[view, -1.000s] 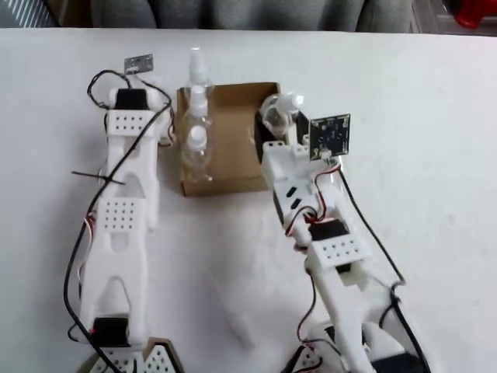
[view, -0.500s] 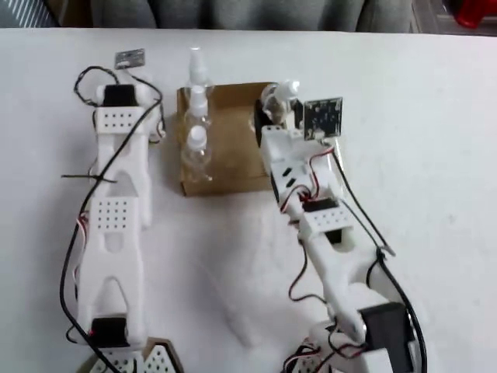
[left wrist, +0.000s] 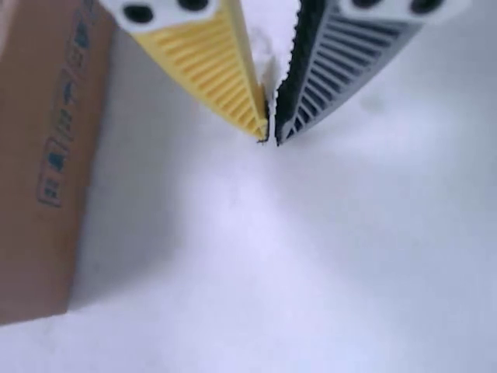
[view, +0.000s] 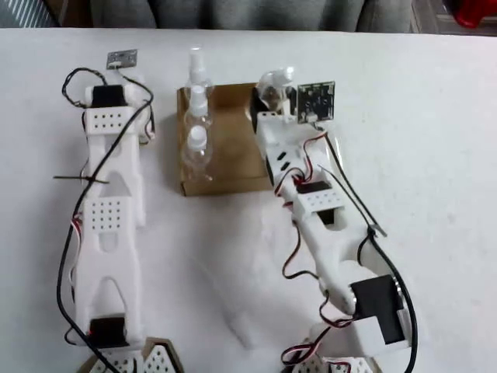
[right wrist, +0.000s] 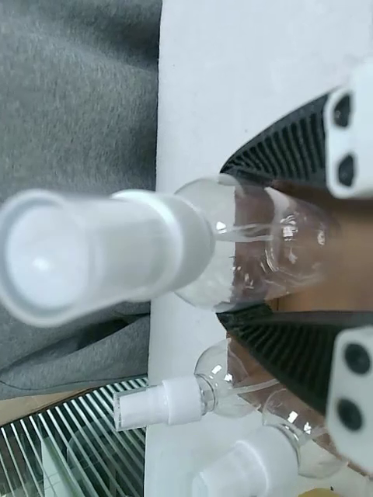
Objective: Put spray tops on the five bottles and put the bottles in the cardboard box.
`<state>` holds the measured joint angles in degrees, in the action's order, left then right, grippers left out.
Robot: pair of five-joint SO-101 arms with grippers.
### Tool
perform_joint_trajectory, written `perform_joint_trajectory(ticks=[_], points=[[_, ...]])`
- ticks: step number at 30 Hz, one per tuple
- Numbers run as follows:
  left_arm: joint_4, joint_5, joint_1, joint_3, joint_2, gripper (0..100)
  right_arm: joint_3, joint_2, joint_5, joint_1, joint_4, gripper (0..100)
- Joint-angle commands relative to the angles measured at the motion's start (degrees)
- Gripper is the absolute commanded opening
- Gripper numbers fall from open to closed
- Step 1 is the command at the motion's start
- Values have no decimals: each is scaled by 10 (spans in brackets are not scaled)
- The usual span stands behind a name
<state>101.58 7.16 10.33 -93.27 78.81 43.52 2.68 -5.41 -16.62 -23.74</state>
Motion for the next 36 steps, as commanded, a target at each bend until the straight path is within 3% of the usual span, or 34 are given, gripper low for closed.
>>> perform_joint_trajectory(ticks=[1,13,17,23,29,36], points=[[12,-7,9,-9,-64,20,-36,2,1,6,-8,15],[8,-8,8,244,-222,20,-42,3,4,3,-7,15],[9,-9,11,258,-237,20,-42,1,47,3,-7,15],[10,-41,12,266,-240,20,-44,1,53,6,2,15],[10,-46,13,263,-241,19,-160,-77,49,16,125,15],[9,-69,22,261,-241,16,-228,-165,49,19,128,15]])
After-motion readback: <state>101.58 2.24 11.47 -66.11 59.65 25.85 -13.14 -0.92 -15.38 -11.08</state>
